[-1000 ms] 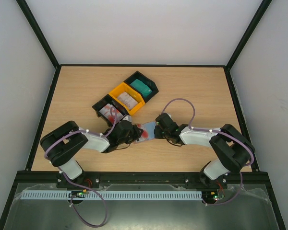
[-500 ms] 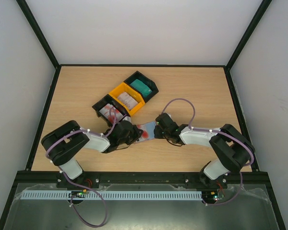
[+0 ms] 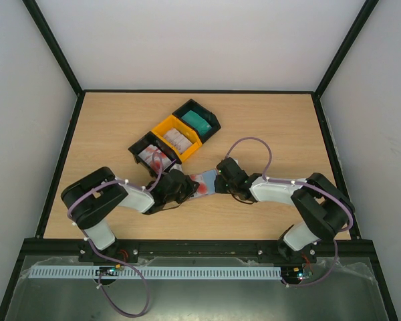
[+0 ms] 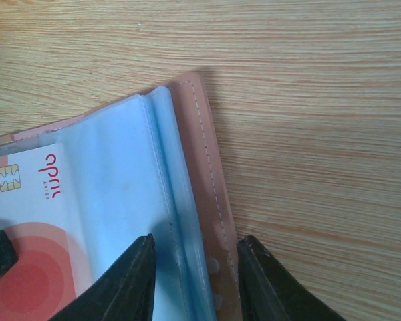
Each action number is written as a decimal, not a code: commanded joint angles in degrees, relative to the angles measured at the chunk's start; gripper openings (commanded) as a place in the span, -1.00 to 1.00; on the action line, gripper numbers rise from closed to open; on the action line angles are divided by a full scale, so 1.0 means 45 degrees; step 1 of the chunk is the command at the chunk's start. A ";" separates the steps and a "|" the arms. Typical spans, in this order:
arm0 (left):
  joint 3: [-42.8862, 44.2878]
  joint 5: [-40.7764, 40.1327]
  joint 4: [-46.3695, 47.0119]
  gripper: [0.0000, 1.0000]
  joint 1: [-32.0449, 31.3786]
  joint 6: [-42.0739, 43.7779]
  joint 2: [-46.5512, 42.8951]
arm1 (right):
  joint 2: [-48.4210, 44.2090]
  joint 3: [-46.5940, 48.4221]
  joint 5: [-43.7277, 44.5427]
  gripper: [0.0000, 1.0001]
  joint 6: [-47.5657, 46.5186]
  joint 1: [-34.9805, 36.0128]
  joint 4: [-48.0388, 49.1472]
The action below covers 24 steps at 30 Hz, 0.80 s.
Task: Put the credit cards into the card holder
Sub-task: Insert the credit card into the card holder.
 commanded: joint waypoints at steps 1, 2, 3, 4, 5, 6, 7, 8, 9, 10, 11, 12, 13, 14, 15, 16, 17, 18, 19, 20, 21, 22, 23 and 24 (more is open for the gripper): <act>-0.0273 0.0172 -0.1018 -0.89 -0.0142 0.0061 0.0608 | 0.0740 -0.0397 -0.0700 -0.40 0.0133 0.0127 -0.0549; -0.0175 0.0243 -0.0949 -0.89 -0.0129 0.0156 0.0649 | 0.0787 -0.0373 -0.0722 -0.46 0.0097 0.0139 -0.0556; -0.0062 0.0327 -0.0953 -0.88 -0.0122 0.0288 0.0722 | 0.0873 -0.0373 -0.0724 -0.50 0.0079 0.0150 -0.0582; 0.0062 0.0384 -0.0946 -0.87 -0.0097 0.0400 0.0776 | 0.0908 -0.0363 -0.0715 -0.52 0.0088 0.0156 -0.0604; 0.0156 0.0428 -0.0911 -0.85 -0.0099 0.0492 0.0824 | 0.0944 -0.0352 -0.0711 -0.54 0.0065 0.0159 -0.0617; 0.0228 0.0482 -0.0870 -0.84 -0.0087 0.0569 0.0881 | 0.0961 -0.0338 -0.0709 -0.54 0.0091 0.0160 -0.0618; 0.0277 0.0536 -0.0867 -0.84 -0.0076 0.0611 0.0917 | 0.0973 -0.0324 -0.0696 -0.54 0.0097 0.0165 -0.0630; 0.0305 0.0549 -0.0826 -0.82 -0.0084 0.0662 0.0934 | 0.0974 -0.0318 -0.0660 -0.54 0.0098 0.0170 -0.0644; 0.0340 0.0541 -0.0818 -0.81 -0.0073 0.0725 0.0946 | 0.0955 -0.0300 -0.0639 -0.54 0.0090 0.0171 -0.0668; 0.0371 0.0565 -0.0810 -0.80 -0.0067 0.0769 0.0965 | 0.0950 -0.0288 -0.0612 -0.54 0.0097 0.0166 -0.0663; 0.0409 0.0604 -0.0782 -0.79 -0.0049 0.0826 0.1030 | 0.0945 -0.0301 -0.0591 -0.54 0.0112 0.0165 -0.0658; 0.0426 0.0680 -0.0773 -0.77 -0.0029 0.0836 0.1112 | 0.0956 -0.0307 -0.0589 -0.54 0.0117 0.0170 -0.0655; 0.0440 0.0731 -0.0716 -0.76 -0.0027 0.0847 0.1181 | 0.0960 -0.0316 -0.0591 -0.54 0.0117 0.0168 -0.0644; 0.0440 0.0767 -0.0649 -0.74 -0.0017 0.0873 0.1245 | 0.0963 -0.0317 -0.0571 -0.54 0.0117 0.0156 -0.0653; 0.0445 0.0788 -0.0642 -0.72 -0.0025 0.0885 0.1290 | 0.0968 -0.0329 -0.0552 -0.54 0.0132 0.0157 -0.0654; 0.0450 0.0808 -0.0641 -0.70 -0.0027 0.0941 0.1347 | 0.0952 -0.0318 -0.0540 -0.54 0.0134 0.0163 -0.0664; 0.0456 0.0830 -0.0656 -0.69 0.0000 0.0967 0.1361 | 0.0950 -0.0327 -0.0531 -0.54 0.0136 0.0170 -0.0663; 0.0464 0.0838 -0.0660 -0.67 0.0001 0.0990 0.1339 | 0.0952 -0.0330 -0.0513 -0.54 0.0137 0.0168 -0.0658; 0.0444 0.0841 -0.0670 -0.64 -0.0009 0.1051 0.1292 | 0.0928 -0.0323 -0.0515 -0.54 0.0137 0.0168 -0.0657; 0.0460 0.0851 -0.0730 -0.61 -0.0020 0.1127 0.1220 | 0.0917 -0.0318 -0.0511 -0.54 0.0134 0.0166 -0.0655; 0.0464 0.0843 -0.0838 -0.56 -0.0023 0.1220 0.1143 | 0.0923 -0.0329 -0.0510 -0.54 0.0127 0.0170 -0.0657; 0.0482 0.0834 -0.0942 -0.52 -0.0026 0.1285 0.1045 | 0.0919 -0.0323 -0.0510 -0.54 0.0126 0.0168 -0.0657; 0.0474 0.0850 -0.1033 -0.46 -0.0036 0.1335 0.0906 | 0.0943 -0.0337 -0.0510 -0.54 0.0126 0.0171 -0.0640; 0.0466 0.0853 -0.1120 -0.40 -0.0045 0.1375 0.0781 | 0.0929 -0.0339 -0.0512 -0.54 0.0135 0.0168 -0.0645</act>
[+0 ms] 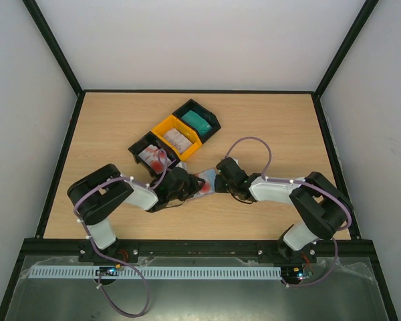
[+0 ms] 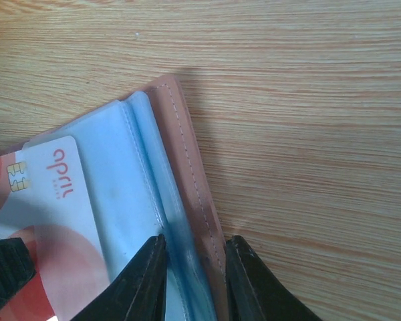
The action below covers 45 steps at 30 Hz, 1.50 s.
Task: Put the credit cards into the card holder
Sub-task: Insert the credit card into the card holder.
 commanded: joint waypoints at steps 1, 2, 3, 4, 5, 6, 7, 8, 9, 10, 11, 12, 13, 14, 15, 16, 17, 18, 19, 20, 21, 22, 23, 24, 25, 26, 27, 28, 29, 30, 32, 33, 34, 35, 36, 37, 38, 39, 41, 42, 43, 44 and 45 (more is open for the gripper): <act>-0.0086 0.0301 -0.1817 -0.34 -0.0114 0.0496 -0.0136 | 0.0726 -0.0363 -0.0654 -0.54 0.0141 0.0188 -0.0881; -0.0070 0.0239 -0.2038 -0.27 -0.0120 0.0512 -0.0267 | 0.0682 -0.0368 -0.0568 -0.55 0.0177 0.0185 -0.0912; -0.0066 0.0173 -0.2281 -0.19 -0.0163 0.0509 -0.0406 | 0.0557 -0.0424 -0.0460 -0.56 0.0230 0.0192 -0.0869; -0.0082 0.0094 -0.2475 -0.11 -0.0177 0.0501 -0.0538 | 0.0397 -0.0485 -0.0341 -0.59 0.0271 0.0185 -0.0832; -0.0084 0.0035 -0.2626 -0.04 -0.0179 0.0515 -0.0691 | 0.0176 -0.0515 -0.0204 -0.62 0.0291 0.0184 -0.0830; -0.0099 -0.0033 -0.2764 0.00 -0.0186 0.0529 -0.0830 | 0.0069 -0.0531 -0.0163 -0.64 0.0279 0.0187 -0.0830; -0.0108 -0.0115 -0.2918 0.03 -0.0214 0.0555 -0.0969 | 0.0004 -0.0525 -0.0177 -0.65 0.0251 0.0189 -0.0812; -0.0101 -0.0154 -0.3067 0.07 -0.0223 0.0595 -0.1092 | -0.0041 -0.0515 -0.0216 -0.66 0.0247 0.0192 -0.0820; -0.0087 -0.0203 -0.3186 0.10 -0.0236 0.0624 -0.1212 | -0.0039 -0.0504 -0.0235 -0.67 0.0246 0.0192 -0.0804; -0.0080 -0.0234 -0.3318 0.13 -0.0238 0.0655 -0.1337 | -0.0034 -0.0485 -0.0272 -0.68 0.0259 0.0180 -0.0768; -0.0096 -0.0269 -0.3422 0.17 -0.0230 0.0656 -0.1438 | -0.0004 -0.0486 -0.0327 -0.68 0.0260 0.0188 -0.0727; -0.0091 -0.0286 -0.3526 0.20 -0.0244 0.0656 -0.1568 | 0.0007 -0.0486 -0.0369 -0.68 0.0258 0.0180 -0.0691; -0.0107 -0.0313 -0.3646 0.23 -0.0243 0.0656 -0.1696 | 0.0021 -0.0490 -0.0391 -0.69 0.0265 0.0181 -0.0685; -0.0158 -0.0326 -0.3722 0.26 -0.0231 0.0656 -0.1817 | 0.0020 -0.0489 -0.0396 -0.69 0.0268 0.0193 -0.0680; -0.0199 -0.0344 -0.3812 0.29 -0.0230 0.0622 -0.1962 | 0.0020 -0.0486 -0.0397 -0.69 0.0269 0.0195 -0.0684; -0.0223 -0.0395 -0.3928 0.31 -0.0237 0.0608 -0.2090 | 0.0022 -0.0508 -0.0397 -0.68 0.0264 0.0183 -0.0672; -0.0244 -0.0421 -0.4055 0.34 -0.0228 0.0584 -0.2266 | 0.0013 -0.0520 -0.0397 -0.69 0.0268 0.0191 -0.0673; -0.0271 -0.0449 -0.4156 0.36 -0.0227 0.0579 -0.2374 | -0.0005 -0.0507 -0.0414 -0.69 0.0278 0.0185 -0.0663; -0.0284 -0.0481 -0.4233 0.37 -0.0239 0.0573 -0.2459 | 0.0017 -0.0515 -0.0433 -0.69 0.0284 0.0184 -0.0626; -0.0302 -0.0500 -0.4325 0.39 -0.0233 0.0553 -0.2552 | 0.0010 -0.0516 -0.0467 -0.69 0.0283 0.0194 -0.0618; -0.0312 -0.0520 -0.4404 0.41 -0.0220 0.0542 -0.2632 | 0.0009 -0.0516 -0.0503 -0.68 0.0287 0.0195 -0.0586; -0.0313 -0.0544 -0.4481 0.43 -0.0226 0.0557 -0.2669 | 0.0009 -0.0511 -0.0554 -0.68 0.0286 0.0178 -0.0560; -0.0289 -0.0557 -0.4534 0.45 -0.0212 0.0588 -0.2676 | 0.0019 -0.0511 -0.0570 -0.68 0.0288 0.0194 -0.0542; -0.0271 -0.0520 -0.4543 0.45 -0.0176 0.0648 -0.2636 | 0.0027 -0.0504 -0.0587 -0.68 0.0288 0.0195 -0.0540; -0.0240 -0.0444 -0.4545 0.45 -0.0157 0.0697 -0.2570 | 0.0033 -0.0507 -0.0601 -0.68 0.0288 0.0193 -0.0539; -0.0204 -0.0359 -0.4562 0.45 -0.0100 0.0739 -0.2495 | 0.0034 -0.0505 -0.0610 -0.68 0.0293 0.0195 -0.0537; -0.0166 -0.0307 -0.4581 0.44 -0.0099 0.0752 -0.2428 | 0.0029 -0.0505 -0.0621 -0.68 0.0267 0.0195 -0.0524; -0.0152 -0.0281 -0.4640 0.43 -0.0098 0.0771 -0.2409 | 0.0053 -0.0505 -0.0630 -0.68 0.0266 0.0185 -0.0523; -0.0130 -0.0287 -0.4735 0.42 -0.0106 0.0783 -0.2392 | 0.0058 -0.0505 -0.0636 -0.68 0.0273 0.0184 -0.0520; -0.0124 -0.0310 -0.4805 0.41 -0.0109 0.0816 -0.2385 | 0.0052 -0.0505 -0.0646 -0.68 0.0269 0.0194 -0.0517; -0.0093 -0.0335 -0.4833 0.39 -0.0108 0.0933 -0.2321 | 0.0085 -0.0515 -0.0670 -0.67 0.0269 0.0192 -0.0496; -0.0010 -0.0336 -0.4888 0.39 -0.0104 0.0989 -0.2186 | 0.0101 -0.0514 -0.0685 -0.67 0.0256 0.0195 -0.0495; 0.0115 -0.0326 -0.4971 0.39 -0.0109 0.1047 -0.2025 | 0.0103 -0.0501 -0.0689 -0.67 0.0267 0.0185 -0.0500; 0.0248 -0.0290 -0.5050 0.39 -0.0109 0.1098 -0.1856 | 0.0091 -0.0505 -0.0700 -0.67 0.0268 0.0185 -0.0485; 0.0404 -0.0293 -0.5172 0.39 -0.0105 0.1114 -0.1679 | 0.0095 -0.0490 -0.0693 -0.67 0.0269 0.0189 -0.0489; 0.0526 -0.0296 -0.5209 0.39 -0.0104 0.1151 -0.1537 | 0.0088 -0.0484 -0.0707 -0.67 0.0267 0.0185 -0.0494; 0.0602 -0.0314 -0.5226 0.39 -0.0109 0.1194 -0.1392 | 0.0080 -0.0496 -0.0704 -0.67 0.0254 0.0189 -0.0495; 0.0685 -0.0333 -0.5238 0.39 -0.0090 0.1261 -0.1257 | 0.0071 -0.0489 -0.0726 -0.66 0.0250 0.0194 -0.0480; 0.0885 -0.0364 -0.5215 0.39 -0.0090 0.1458 -0.1021 | 0.0051 -0.0485 -0.0798 -0.61 0.0237 0.0195 -0.0475; 0.0979 -0.0342 -0.5114 0.39 -0.0090 0.1604 -0.0930 | 0.0051 -0.0490 -0.0867 -0.57 0.0230 0.0193 -0.0446; 0.1061 -0.0263 -0.4997 0.39 -0.0085 0.1746 -0.0826 | 0.0021 -0.0498 -0.0915 -0.54 0.0244 0.0190 -0.0408; 0.1128 -0.0180 -0.4875 0.38 -0.0089 0.1886 -0.0739 | 0.0015 -0.0516 -0.0969 -0.51 0.0263 0.0182 -0.0374; 0.1192 -0.0102 -0.4784 0.37 -0.0065 0.1977 -0.0650 | -0.0005 -0.0504 -0.1003 -0.49 0.0268 0.0189 -0.0355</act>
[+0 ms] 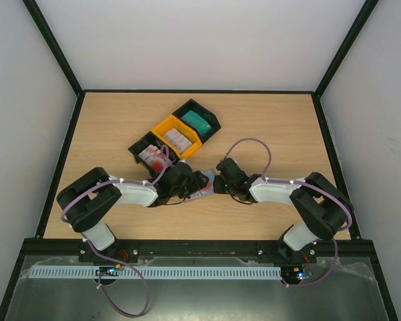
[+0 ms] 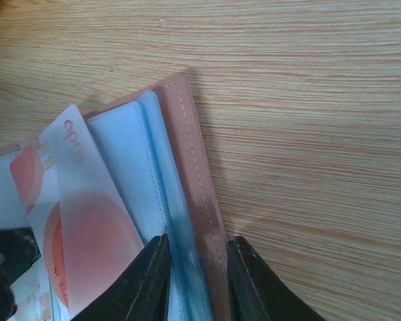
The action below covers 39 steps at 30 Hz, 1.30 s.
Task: Put the credit cards into the card holder
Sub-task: Insert the credit card into the card holder.
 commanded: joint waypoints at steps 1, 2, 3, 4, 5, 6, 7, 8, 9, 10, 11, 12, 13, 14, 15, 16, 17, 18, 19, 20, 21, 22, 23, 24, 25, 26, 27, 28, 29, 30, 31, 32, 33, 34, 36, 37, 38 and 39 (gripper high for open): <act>0.0142 0.0205 -0.0923 0.35 0.0098 0.0772 0.0867 | 0.0087 -0.0340 -0.0526 -0.46 0.0074 0.0102 -0.0676; 0.0157 0.0312 -0.0754 0.33 0.0103 0.0867 0.0918 | 0.0060 -0.0323 -0.0535 -0.45 0.0077 0.0107 -0.0701; 0.0176 0.0384 -0.0619 0.32 0.0092 0.0930 0.0936 | 0.0029 -0.0306 -0.0521 -0.43 0.0082 0.0103 -0.0680; 0.0181 0.0412 -0.0531 0.31 0.0090 0.0996 0.0968 | -0.0021 -0.0304 -0.0493 -0.43 0.0092 0.0100 -0.0687; 0.0252 0.0408 -0.0578 0.29 0.0107 0.1075 0.0972 | -0.0054 -0.0313 -0.0470 -0.42 0.0108 0.0099 -0.0683; 0.0271 0.0386 -0.0699 0.27 0.0141 0.1110 0.0933 | -0.0104 -0.0310 -0.0413 -0.40 0.0123 0.0104 -0.0688; 0.0242 0.0342 -0.0780 0.26 0.0175 0.1116 0.0850 | -0.0177 -0.0317 -0.0316 -0.39 0.0132 0.0102 -0.0722; 0.0211 0.0188 -0.0882 0.26 0.0183 0.1117 0.0666 | -0.0244 -0.0295 -0.0240 -0.37 0.0157 0.0106 -0.0736; 0.0185 0.0083 -0.1025 0.26 0.0172 0.1117 0.0499 | -0.0321 -0.0283 -0.0123 -0.35 0.0143 0.0103 -0.0777; 0.0194 -0.0026 -0.1202 0.26 0.0178 0.1132 0.0337 | -0.0372 -0.0242 -0.0045 -0.35 0.0154 0.0093 -0.0848; 0.0195 -0.0142 -0.1378 0.26 0.0182 0.1153 0.0153 | -0.0413 -0.0201 0.0035 -0.34 0.0153 0.0106 -0.0889; 0.0217 -0.0276 -0.1607 0.26 0.0197 0.1146 -0.0016 | -0.0442 -0.0156 0.0097 -0.34 0.0143 0.0098 -0.0957; 0.0237 -0.0408 -0.1819 0.26 0.0186 0.1140 -0.0157 | -0.0485 -0.0102 0.0134 -0.34 0.0134 0.0092 -0.0985; 0.0290 -0.0558 -0.2094 0.26 0.0175 0.1137 -0.0297 | -0.0498 -0.0061 0.0180 -0.33 0.0114 0.0101 -0.1033; 0.0351 -0.0728 -0.2390 0.27 0.0186 0.1120 -0.0417 | -0.0511 0.0003 0.0222 -0.33 0.0089 0.0105 -0.1095; 0.0415 -0.0950 -0.2744 0.27 0.0183 0.1132 -0.0577 | -0.0513 0.0069 0.0259 -0.33 0.0062 0.0105 -0.1159; 0.0457 -0.1168 -0.3035 0.28 0.0182 0.1151 -0.0720 | -0.0540 0.0131 0.0296 -0.32 0.0024 0.0093 -0.1218; 0.0492 -0.1371 -0.3294 0.29 0.0182 0.1170 -0.0868 | -0.0556 0.0190 0.0317 -0.31 -0.0015 0.0106 -0.1265; 0.0516 -0.1555 -0.3539 0.31 0.0182 0.1248 -0.0989 | -0.0548 0.0246 0.0337 -0.30 -0.0076 0.0108 -0.1288; 0.0585 -0.1693 -0.3738 0.32 0.0197 0.1366 -0.1109 | -0.0525 0.0315 0.0327 -0.29 -0.0144 0.0097 -0.1332; 0.0664 -0.1744 -0.3907 0.33 0.0203 0.1488 -0.1202 | -0.0471 0.0384 0.0282 -0.28 -0.0204 0.0106 -0.1350; 0.0742 -0.1802 -0.4129 0.34 0.0207 0.1605 -0.1294 | -0.0425 0.0432 0.0194 -0.27 -0.0266 0.0108 -0.1335; 0.0816 -0.1887 -0.4283 0.35 0.0232 0.1737 -0.1391 | -0.0380 0.0477 0.0097 -0.27 -0.0308 0.0108 -0.1348; 0.0888 -0.1925 -0.4446 0.36 0.0262 0.1869 -0.1481 | -0.0331 0.0526 0.0017 -0.26 -0.0354 0.0105 -0.1344; 0.0971 -0.1922 -0.4559 0.37 0.0307 0.2022 -0.1578 | -0.0323 0.0573 -0.0137 -0.26 -0.0414 0.0098 -0.1320; 0.1003 -0.1868 -0.4703 0.37 0.0391 0.2175 -0.1671 | -0.0331 0.0569 -0.0286 -0.25 -0.0465 0.0107 -0.1290; 0.1075 -0.1813 -0.4867 0.37 0.0425 0.2336 -0.1763 | -0.0356 0.0586 -0.0407 -0.25 -0.0494 0.0108 -0.1227; 0.1123 -0.1803 -0.5058 0.38 0.0481 0.2478 -0.1874 | -0.0411 0.0599 -0.0503 -0.24 -0.0539 0.0103 -0.1183; 0.1137 -0.1819 -0.5236 0.38 0.0534 0.2620 -0.1991 | -0.0452 0.0642 -0.0564 -0.23 -0.0578 0.0097 -0.1170; 0.1138 -0.1880 -0.5405 0.38 0.0585 0.2755 -0.2123 | -0.0476 0.0696 -0.0584 -0.23 -0.0659 0.0102 -0.1176; 0.1107 -0.1943 -0.5551 0.39 0.0660 0.2831 -0.2261 | -0.0479 0.0771 -0.0576 -0.21 -0.0745 0.0107 -0.1191; 0.1022 -0.1973 -0.5588 0.39 0.0747 0.2857 -0.2427 | -0.0453 0.0846 -0.0578 -0.20 -0.0807 0.0103 -0.1193; 0.0785 -0.1921 -0.5500 0.39 0.0851 0.2819 -0.2570 | -0.0386 0.1000 -0.0561 -0.19 -0.0807 0.0093 -0.1218; 0.0560 -0.1851 -0.5338 0.38 0.0947 0.2739 -0.2683 | -0.0300 0.1158 -0.0556 -0.19 -0.0807 0.0106 -0.1262; 0.0107 -0.1597 -0.4775 0.33 0.1074 0.2449 -0.2821 | -0.0042 0.1538 -0.0598 -0.19 -0.1234 0.0116 -0.1298; -0.0094 -0.1444 -0.4405 0.31 0.1111 0.2275 -0.2812 | 0.0114 0.1726 -0.0629 -0.18 -0.1294 0.0122 -0.1309; -0.0314 -0.1257 -0.3973 0.29 0.1150 0.2082 -0.2782 | 0.0266 0.1920 -0.0667 -0.19 -0.1364 0.0166 -0.1344; -0.0469 -0.1053 -0.3562 0.26 0.1187 0.1890 -0.2715 | 0.0421 0.2138 -0.0672 -0.19 -0.1407 0.0225 -0.1420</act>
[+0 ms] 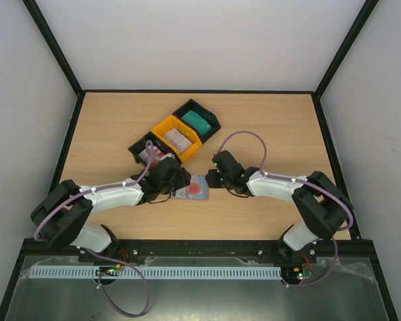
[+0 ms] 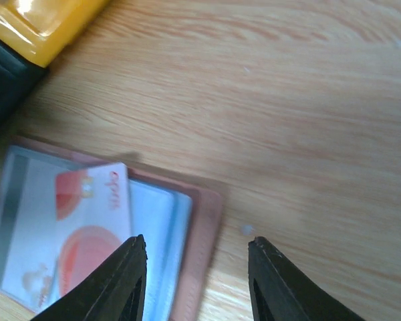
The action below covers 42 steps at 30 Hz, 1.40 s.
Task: Put the credit cards into the card holder
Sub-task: Insert the credit card into the card holder.
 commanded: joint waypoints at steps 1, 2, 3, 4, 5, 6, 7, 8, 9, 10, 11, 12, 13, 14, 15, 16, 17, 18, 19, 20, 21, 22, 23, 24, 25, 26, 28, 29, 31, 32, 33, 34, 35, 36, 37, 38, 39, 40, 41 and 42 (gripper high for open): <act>-0.0955 0.0649 0.1372 0.23 0.0206 -0.0673 0.0031 | 0.0697 0.1107 -0.0029 -0.19 -0.0609 0.0274 -0.0485; -0.1118 0.0739 0.1776 0.18 0.0226 -0.0992 0.0111 | 0.0825 0.1294 0.0003 -0.20 -0.0670 0.0378 -0.0602; -0.1241 0.0802 0.2093 0.15 0.0245 -0.1211 0.0199 | 0.0953 0.1439 0.0049 -0.20 -0.0712 0.0471 -0.0709; -0.1369 0.0878 0.2366 0.15 0.0289 -0.1424 0.0266 | 0.1062 0.1543 0.0077 -0.23 -0.0724 0.0551 -0.0810; -0.1470 0.0912 0.2589 0.14 0.0326 -0.1587 0.0348 | 0.1164 0.1602 0.0056 -0.26 -0.0726 0.0615 -0.0879; -0.1585 0.1039 0.2853 0.13 0.0368 -0.1734 0.0424 | 0.1270 0.1617 0.0002 -0.29 -0.0731 0.0701 -0.0907; -0.1707 0.1181 0.3121 0.11 0.0414 -0.1855 0.0531 | 0.1353 0.1607 -0.0081 -0.33 -0.0732 0.0766 -0.0933; -0.1803 0.1328 0.3398 0.11 0.0445 -0.1939 0.0623 | 0.1437 0.1576 -0.0193 -0.36 -0.0727 0.0810 -0.0953; -0.1849 0.1459 0.3592 0.10 0.0466 -0.2071 0.0766 | 0.1565 0.1555 -0.0339 -0.38 -0.0736 0.0843 -0.0950; -0.1896 0.1583 0.3743 0.09 0.0471 -0.2183 0.0887 | 0.1673 0.1504 -0.0532 -0.41 -0.0727 0.0866 -0.0948; -0.1934 0.1674 0.3872 0.08 0.0481 -0.2300 0.1009 | 0.1765 0.1436 -0.0662 -0.44 -0.0726 0.0884 -0.0921; -0.1990 0.1778 0.4019 0.08 0.0473 -0.2448 0.1120 | 0.1864 0.1401 -0.0776 -0.46 -0.0716 0.0888 -0.0883; -0.2085 0.1864 0.4194 0.07 0.0471 -0.2562 0.1209 | 0.1962 0.1350 -0.0803 -0.47 -0.0683 0.0889 -0.0893; -0.2136 0.1921 0.4270 0.06 0.0471 -0.2669 0.1298 | 0.2043 0.1305 -0.0804 -0.48 -0.0670 0.0889 -0.0911; -0.2191 0.1948 0.4291 0.06 0.0471 -0.2751 0.1368 | 0.2114 0.1272 -0.0784 -0.49 -0.0673 0.0889 -0.0941; -0.2248 0.1963 0.4348 0.06 0.0471 -0.2822 0.1457 | 0.2167 0.1241 -0.0753 -0.49 -0.0668 0.0884 -0.0966; -0.2273 0.1973 0.4418 0.06 0.0484 -0.2865 0.1505 | 0.2227 0.1196 -0.0710 -0.50 -0.0685 0.0889 -0.0991; -0.2286 0.1989 0.4452 0.06 0.0490 -0.2900 0.1555 | 0.2276 0.1168 -0.0687 -0.51 -0.0701 0.0889 -0.1019; -0.2315 0.1993 0.4505 0.06 0.0486 -0.2943 0.1603 | 0.2341 0.1138 -0.0648 -0.53 -0.0706 0.0889 -0.1066; -0.2375 0.2008 0.4616 0.06 0.0480 -0.2978 0.1638 | 0.2398 0.1083 -0.0621 -0.54 -0.0716 0.0889 -0.1099; -0.2421 0.2054 0.4762 0.05 0.0475 -0.3031 0.1664 | 0.2454 0.1022 -0.0608 -0.56 -0.0720 0.0889 -0.1098; -0.2456 0.2138 0.4961 0.05 0.0489 -0.3082 0.1721 | 0.2500 0.0964 -0.0616 -0.57 -0.0708 0.0899 -0.1086; -0.2492 0.2231 0.5142 0.05 0.0495 -0.3113 0.1755 | 0.2554 0.0907 -0.0609 -0.57 -0.0712 0.0907 -0.1070; -0.2516 0.2331 0.5361 0.06 0.0491 -0.3158 0.1828 | 0.2586 0.0812 -0.0604 -0.57 -0.0683 0.0901 -0.1024; -0.2563 0.2412 0.5561 0.05 0.0491 -0.3225 0.1886 | 0.2624 0.0749 -0.0586 -0.57 -0.0655 0.0900 -0.0994; -0.2640 0.2507 0.5805 0.04 0.0491 -0.3299 0.1959 | 0.2633 0.0690 -0.0569 -0.58 -0.0617 0.0900 -0.0944; -0.2897 0.2623 0.6413 0.00 0.0491 -0.3519 0.2011 | 0.2659 0.0592 -0.0583 -0.58 -0.0547 0.0894 -0.0826; -0.3094 0.2653 0.6813 -0.04 0.0491 -0.3680 0.2026 | 0.2666 0.0561 -0.0583 -0.58 -0.0528 0.0890 -0.0769; -0.3490 0.2551 0.7455 -0.12 0.0476 -0.3999 0.1958 | 0.2662 0.0535 -0.0545 -0.58 -0.0449 0.0889 -0.0686; -0.3710 0.2473 0.7768 -0.17 0.0472 -0.4148 0.1922 | 0.2665 0.0519 -0.0511 -0.58 -0.0394 0.0894 -0.0666; -0.3923 0.2364 0.8071 -0.21 0.0471 -0.4298 0.1883 | 0.2673 0.0510 -0.0501 -0.58 -0.0362 0.0892 -0.0649; -0.4153 0.2284 0.8424 -0.25 0.0471 -0.4463 0.1842 | 0.2669 0.0499 -0.0471 -0.58 -0.0324 0.0890 -0.0624; -0.4382 0.2237 0.8812 -0.30 0.0466 -0.4560 0.1829 | 0.2683 0.0480 -0.0464 -0.58 -0.0285 0.0899 -0.0604; -0.4520 0.2212 0.9110 -0.35 0.0471 -0.4635 0.1837 | 0.2680 0.0466 -0.0471 -0.58 -0.0271 0.0890 -0.0585; -0.4630 0.2219 0.9413 -0.38 0.0466 -0.4667 0.1870 | 0.2675 0.0457 -0.0467 -0.58 -0.0259 0.0882 -0.0563; -0.4663 0.2249 0.9649 -0.39 0.0454 -0.4646 0.1928 | 0.2669 0.0441 -0.0466 -0.58 -0.0240 0.0892 -0.0567; -0.4638 0.2314 0.9878 -0.41 0.0452 -0.4612 0.2035 | 0.2668 0.0437 -0.0483 -0.58 -0.0233 0.0890 -0.0541; -0.4615 0.2407 1.0134 -0.44 0.0466 -0.4595 0.2176 | 0.2641 0.0441 -0.0481 -0.58 -0.0220 0.0897 -0.0538; -0.4613 0.2504 1.0398 -0.47 0.0471 -0.4566 0.2279 | 0.2626 0.0427 -0.0485 -0.58 -0.0231 0.0880 -0.0552; -0.4605 0.2577 1.0597 -0.53 0.0471 -0.4555 0.2374 | 0.2617 0.0408 -0.0474 -0.58 -0.0215 0.0888 -0.0566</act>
